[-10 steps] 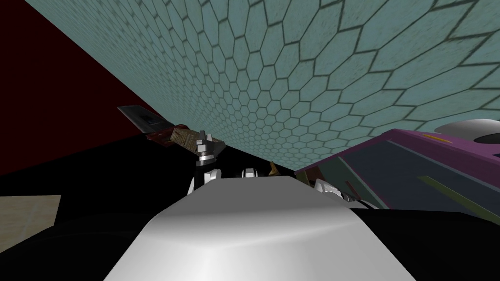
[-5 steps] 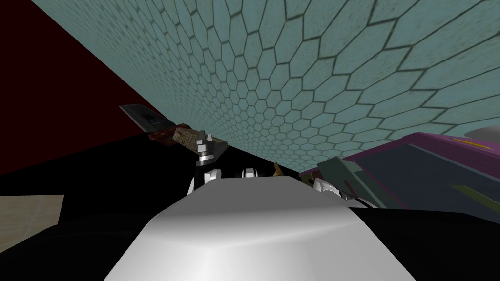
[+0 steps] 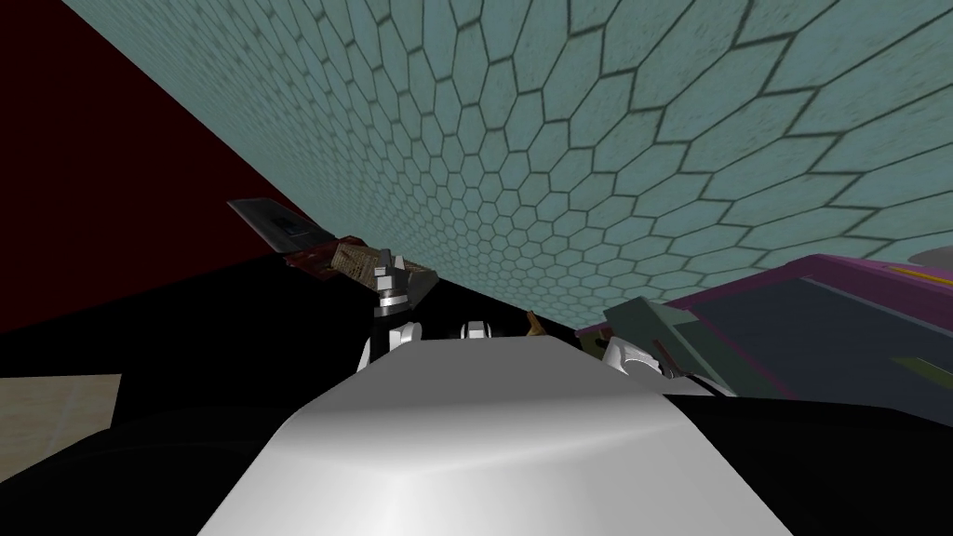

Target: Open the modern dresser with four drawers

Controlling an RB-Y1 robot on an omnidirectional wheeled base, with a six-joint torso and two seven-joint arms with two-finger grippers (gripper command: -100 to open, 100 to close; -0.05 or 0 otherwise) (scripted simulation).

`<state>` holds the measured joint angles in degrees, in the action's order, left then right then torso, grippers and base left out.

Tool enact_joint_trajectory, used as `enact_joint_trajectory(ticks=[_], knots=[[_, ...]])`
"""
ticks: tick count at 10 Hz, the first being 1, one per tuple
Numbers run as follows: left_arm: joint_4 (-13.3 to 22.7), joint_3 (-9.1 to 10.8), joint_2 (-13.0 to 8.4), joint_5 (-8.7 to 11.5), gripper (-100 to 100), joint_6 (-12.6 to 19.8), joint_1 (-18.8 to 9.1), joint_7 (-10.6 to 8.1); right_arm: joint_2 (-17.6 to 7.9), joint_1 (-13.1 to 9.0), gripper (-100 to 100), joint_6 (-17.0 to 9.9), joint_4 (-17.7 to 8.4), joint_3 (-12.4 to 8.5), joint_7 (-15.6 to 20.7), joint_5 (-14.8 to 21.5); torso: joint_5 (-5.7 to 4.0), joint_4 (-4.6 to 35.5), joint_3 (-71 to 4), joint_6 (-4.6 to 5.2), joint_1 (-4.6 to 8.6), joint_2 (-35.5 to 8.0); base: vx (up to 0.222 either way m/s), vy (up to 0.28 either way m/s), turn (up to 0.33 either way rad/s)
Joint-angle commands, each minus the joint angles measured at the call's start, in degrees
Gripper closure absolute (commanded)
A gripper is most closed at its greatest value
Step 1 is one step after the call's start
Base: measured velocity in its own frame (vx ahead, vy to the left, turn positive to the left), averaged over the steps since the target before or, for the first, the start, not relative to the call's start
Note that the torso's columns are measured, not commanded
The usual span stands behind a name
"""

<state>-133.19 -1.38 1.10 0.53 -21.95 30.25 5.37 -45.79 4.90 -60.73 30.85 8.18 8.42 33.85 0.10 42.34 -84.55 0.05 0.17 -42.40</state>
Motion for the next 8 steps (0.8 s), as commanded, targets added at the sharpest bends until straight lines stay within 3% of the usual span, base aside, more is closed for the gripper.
enact_joint_trajectory(ticks=[1,3,4,5,8], knots=[[0.0,0.00,0.0,0.0,0,0.0,0.0,0.00,-3.1,0.2,-100,1.8,0.8,-1.2,3.1,-1.8,0.12,0.0,0.0,-0.06,-0.25,0.0,0.006,0.060,-0.030],[0.0,0.00,0.0,0.0,0,0.0,0.0,0.00,-4.6,0.0,-100,3.1,0.6,-1.8,4.5,-2.6,0.46,0.0,-0.1,-0.11,-0.80,0.1,0.002,0.068,-0.024],[0.0,0.00,0.0,0.0,0,0.0,0.0,0.00,-3.6,-0.5,-100,3.3,-0.6,-1.4,3.7,-2.2,0.62,0.0,-0.2,-0.13,-0.91,0.1,0.000,0.019,-0.003],[0.0,0.00,0.0,0.0,0,0.0,0.0,0.00,-3.5,-0.5,0,3.5,-0.6,-1.4,3.9,-2.4,0.54,0.0,-0.2,-0.07,-0.84,0.1,0.000,0.000,0.000],[0.0,0.00,0.0,0.0,0,0.0,0.0,0.00,-2.9,-0.5,0,3.7,-0.5,-1.3,3.9,-2.5,0.31,0.0,-0.1,-0.03,-0.60,0.0,0.000,0.000,0.000]])
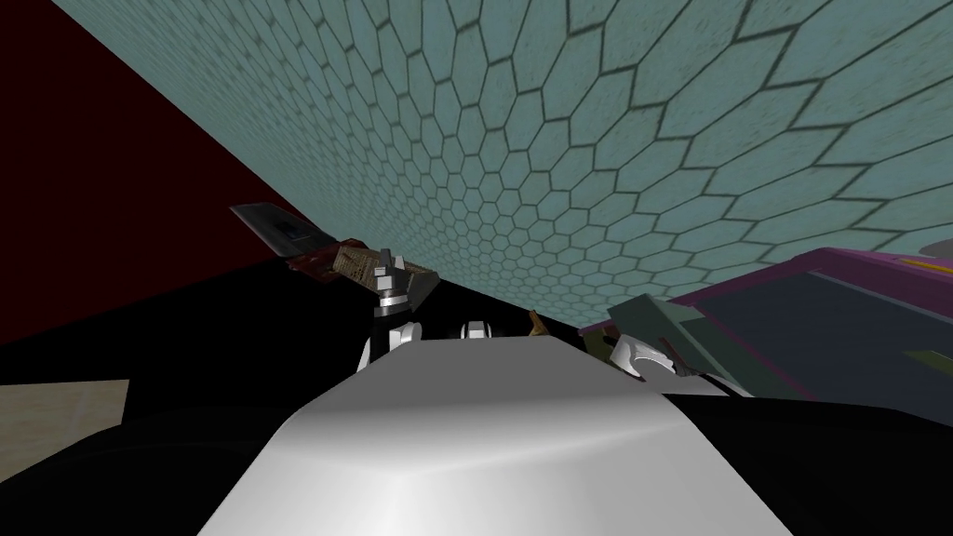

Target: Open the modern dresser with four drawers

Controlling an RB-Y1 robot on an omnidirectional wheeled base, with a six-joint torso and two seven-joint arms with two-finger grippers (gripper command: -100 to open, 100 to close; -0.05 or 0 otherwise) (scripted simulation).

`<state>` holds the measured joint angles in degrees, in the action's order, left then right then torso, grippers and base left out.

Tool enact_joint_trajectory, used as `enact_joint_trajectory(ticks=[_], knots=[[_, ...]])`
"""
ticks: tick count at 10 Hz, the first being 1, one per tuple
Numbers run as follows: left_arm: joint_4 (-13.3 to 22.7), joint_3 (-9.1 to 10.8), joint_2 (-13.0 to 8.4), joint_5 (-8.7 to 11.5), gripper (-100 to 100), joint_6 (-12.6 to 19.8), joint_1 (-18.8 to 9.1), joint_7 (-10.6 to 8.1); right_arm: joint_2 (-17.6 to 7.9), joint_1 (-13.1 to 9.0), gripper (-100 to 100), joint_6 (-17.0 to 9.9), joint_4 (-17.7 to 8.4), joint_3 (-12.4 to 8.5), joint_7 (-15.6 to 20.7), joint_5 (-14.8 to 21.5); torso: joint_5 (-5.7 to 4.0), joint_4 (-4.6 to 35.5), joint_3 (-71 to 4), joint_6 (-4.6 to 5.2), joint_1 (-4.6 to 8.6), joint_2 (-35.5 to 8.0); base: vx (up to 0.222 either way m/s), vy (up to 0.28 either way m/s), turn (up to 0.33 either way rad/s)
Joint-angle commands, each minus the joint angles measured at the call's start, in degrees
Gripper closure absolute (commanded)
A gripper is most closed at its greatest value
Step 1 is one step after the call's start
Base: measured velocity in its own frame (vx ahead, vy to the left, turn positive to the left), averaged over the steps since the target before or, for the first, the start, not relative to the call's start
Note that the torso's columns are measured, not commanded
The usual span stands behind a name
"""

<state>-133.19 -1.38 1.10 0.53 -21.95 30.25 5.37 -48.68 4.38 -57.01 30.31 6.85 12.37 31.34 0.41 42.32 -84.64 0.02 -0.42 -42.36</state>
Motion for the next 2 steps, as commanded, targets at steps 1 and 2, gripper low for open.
enact_joint_trajectory(ticks=[1,2], knots=[[0.0,0.00,0.0,0.0,0,0.0,0.0,0.00,0.1,0.0,0,0.0,0.0,0.0,0.0,0.0,-0.06,0.0,0.0,0.00,0.05,0.0,0.000,0.000,0.000],[0.0,0.00,0.0,0.0,0,0.0,0.0,0.00,0.2,0.0,0,0.1,0.0,0.0,0.0,-0.1,-0.11,0.0,0.0,0.00,0.10,0.0,0.000,0.000,0.000]])
